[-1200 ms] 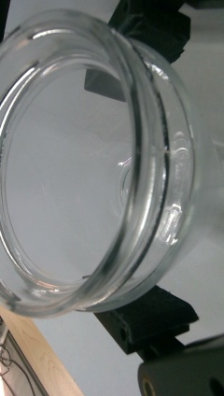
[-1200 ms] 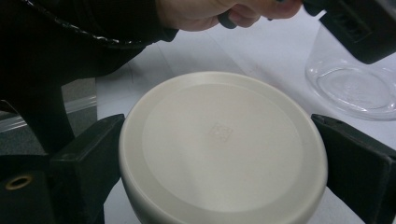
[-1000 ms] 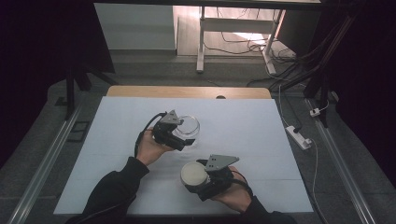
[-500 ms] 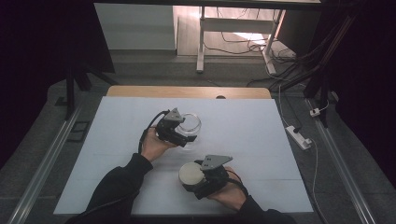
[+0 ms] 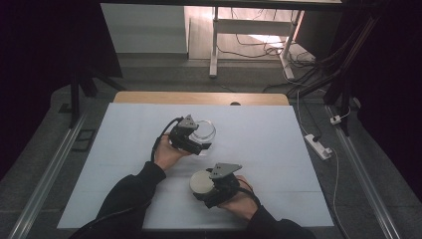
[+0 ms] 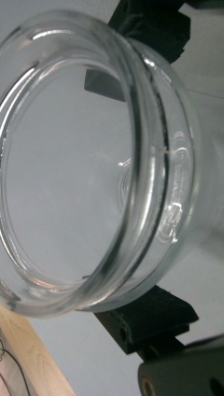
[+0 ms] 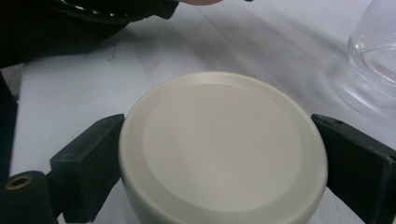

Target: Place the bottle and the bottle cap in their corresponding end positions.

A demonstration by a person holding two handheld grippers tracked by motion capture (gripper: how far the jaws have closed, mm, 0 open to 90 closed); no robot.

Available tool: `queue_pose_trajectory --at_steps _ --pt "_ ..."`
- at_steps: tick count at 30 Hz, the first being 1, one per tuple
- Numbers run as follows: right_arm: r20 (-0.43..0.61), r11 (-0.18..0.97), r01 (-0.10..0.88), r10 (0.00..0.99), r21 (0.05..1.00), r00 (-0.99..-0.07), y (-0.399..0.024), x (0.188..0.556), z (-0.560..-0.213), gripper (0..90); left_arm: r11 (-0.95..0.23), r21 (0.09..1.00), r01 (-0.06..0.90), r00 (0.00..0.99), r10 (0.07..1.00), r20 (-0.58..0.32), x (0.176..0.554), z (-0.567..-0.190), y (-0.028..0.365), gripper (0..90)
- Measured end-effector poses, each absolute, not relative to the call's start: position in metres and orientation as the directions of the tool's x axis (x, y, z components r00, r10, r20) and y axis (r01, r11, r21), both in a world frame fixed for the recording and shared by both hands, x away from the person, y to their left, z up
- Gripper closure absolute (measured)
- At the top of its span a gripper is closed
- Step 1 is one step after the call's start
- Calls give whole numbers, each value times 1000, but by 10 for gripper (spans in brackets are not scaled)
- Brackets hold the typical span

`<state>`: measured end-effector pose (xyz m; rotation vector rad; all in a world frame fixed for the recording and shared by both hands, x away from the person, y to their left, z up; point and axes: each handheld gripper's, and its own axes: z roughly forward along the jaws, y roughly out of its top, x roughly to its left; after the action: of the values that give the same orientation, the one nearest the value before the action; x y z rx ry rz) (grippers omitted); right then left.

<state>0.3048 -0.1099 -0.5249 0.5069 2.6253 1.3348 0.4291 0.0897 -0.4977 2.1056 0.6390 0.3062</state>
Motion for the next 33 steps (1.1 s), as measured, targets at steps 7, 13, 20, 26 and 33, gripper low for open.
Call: queue_pose_trajectory --at_steps 7,13,20,26,33 --pt "16 559 241 377 794 -926 -108 313 -532 70 -475 816 331 835 550 -19 433 -504 88 77" --pt "10 585 246 377 772 -926 -105 316 -537 70 -474 817 328 833 553 -13 436 -506 86 77" --pt "24 604 274 388 749 -921 -103 320 -538 69 -491 808 325 833 553 1 437 -510 85 77" --pt "16 619 280 395 734 -918 -101 320 -539 68 -486 809 330 830 557 -4 437 -512 85 76" --pt "18 630 287 397 722 -917 -100 322 -540 68 -472 810 347 824 566 -23 437 -514 87 73"
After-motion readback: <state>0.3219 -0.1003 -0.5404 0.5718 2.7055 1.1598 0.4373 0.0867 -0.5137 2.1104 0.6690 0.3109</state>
